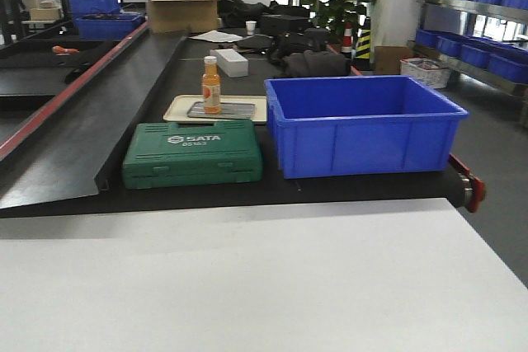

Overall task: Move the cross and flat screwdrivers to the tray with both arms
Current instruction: 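Turn the base away from the table holding both screwdrivers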

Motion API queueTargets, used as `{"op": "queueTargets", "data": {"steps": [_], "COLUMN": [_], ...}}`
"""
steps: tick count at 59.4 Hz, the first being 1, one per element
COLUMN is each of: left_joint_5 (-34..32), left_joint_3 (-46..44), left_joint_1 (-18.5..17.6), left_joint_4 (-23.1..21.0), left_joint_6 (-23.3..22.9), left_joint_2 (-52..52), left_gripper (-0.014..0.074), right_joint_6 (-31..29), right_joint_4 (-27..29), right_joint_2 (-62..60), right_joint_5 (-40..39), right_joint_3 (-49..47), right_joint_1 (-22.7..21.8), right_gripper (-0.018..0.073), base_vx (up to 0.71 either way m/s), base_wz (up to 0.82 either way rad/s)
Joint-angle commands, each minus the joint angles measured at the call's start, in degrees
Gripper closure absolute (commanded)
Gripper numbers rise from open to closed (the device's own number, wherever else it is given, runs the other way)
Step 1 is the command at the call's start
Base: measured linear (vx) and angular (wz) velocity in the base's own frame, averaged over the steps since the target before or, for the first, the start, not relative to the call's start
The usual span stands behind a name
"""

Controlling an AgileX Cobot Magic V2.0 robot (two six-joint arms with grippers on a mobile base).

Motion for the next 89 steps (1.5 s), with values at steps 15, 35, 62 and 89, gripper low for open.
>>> {"op": "queueTargets", "data": {"steps": [15, 35, 62, 89], "left_joint_5": [-5.5, -5.5, -5.5, -5.5], "left_joint_3": [-1.6, -1.6, -1.6, -1.6], "left_joint_1": [-0.2, -0.2, -0.2, -0.2], "left_joint_4": [-0.7, -0.7, -0.7, -0.7], "left_joint_6": [0.0, 0.0, 0.0, 0.0], "left_joint_2": [0.2, 0.2, 0.2, 0.2], "left_gripper": [0.0596, 0.0596, 0.0596, 0.0596], "right_joint_6": [-0.1, -0.1, -0.1, -0.1], "right_joint_4": [0.5, 0.5, 0.5, 0.5], "right_joint_2": [0.4, 0.4, 0.4, 0.4], "right_joint_5": [-5.7, -5.6, -5.6, -5.6], "right_joint_3": [-1.6, -1.6, -1.6, -1.6], "right_joint_1": [-0.1, -0.1, -0.1, -0.1], "right_gripper": [0.0567, 0.0567, 0.0567, 0.0567], "base_vx": [-0.17, -0.17, -0.13, -0.07], "base_wz": [-0.46, -0.48, -0.5, -0.51]}}
